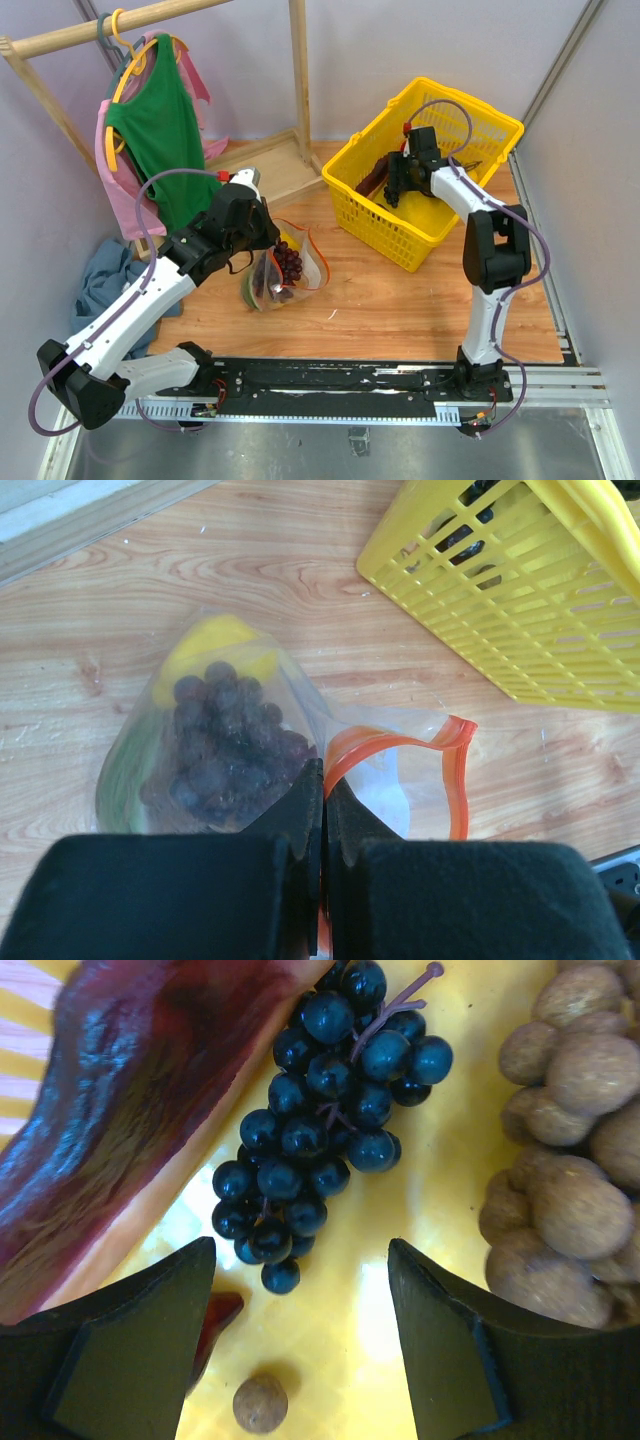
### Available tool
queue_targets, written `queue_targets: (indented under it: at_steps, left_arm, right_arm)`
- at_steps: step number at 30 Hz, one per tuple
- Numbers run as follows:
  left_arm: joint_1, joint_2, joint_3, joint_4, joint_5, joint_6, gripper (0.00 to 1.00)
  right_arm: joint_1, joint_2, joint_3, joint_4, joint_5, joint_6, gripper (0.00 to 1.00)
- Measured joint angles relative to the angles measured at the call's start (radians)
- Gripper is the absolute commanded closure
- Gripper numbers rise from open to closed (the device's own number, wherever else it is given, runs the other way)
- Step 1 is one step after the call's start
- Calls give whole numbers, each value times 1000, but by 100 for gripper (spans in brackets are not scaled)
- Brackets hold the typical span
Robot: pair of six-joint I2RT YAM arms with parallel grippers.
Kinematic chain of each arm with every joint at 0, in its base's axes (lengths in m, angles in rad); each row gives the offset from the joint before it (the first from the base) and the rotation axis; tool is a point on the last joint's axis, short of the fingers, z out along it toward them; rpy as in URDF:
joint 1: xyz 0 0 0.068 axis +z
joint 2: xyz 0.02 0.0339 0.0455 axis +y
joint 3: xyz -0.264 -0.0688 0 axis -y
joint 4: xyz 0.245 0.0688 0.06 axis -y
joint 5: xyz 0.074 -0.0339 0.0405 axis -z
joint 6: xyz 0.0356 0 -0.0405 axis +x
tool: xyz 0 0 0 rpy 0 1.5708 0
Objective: Place the food in the zip-top bag and seal the zipper
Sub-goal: Pick up the fake fruit from the bin.
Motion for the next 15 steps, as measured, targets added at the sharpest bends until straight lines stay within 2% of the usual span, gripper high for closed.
queue_targets:
  at_steps: [5,9,12,15]
  left_arm:
    - [0,0,-1,3,2,0,100]
    - [0,0,-8,9,5,0,100]
    - [0,0,-12,11,6,0,100]
    - [0,0,-12,12,6,0,100]
  right_arm:
    - [0,70,0,50,3,8,29]
    - [0,122,26,76,6,19,34]
    - [0,155,40,93,13,22,42]
    - [-2,170,64,99,18,23,59]
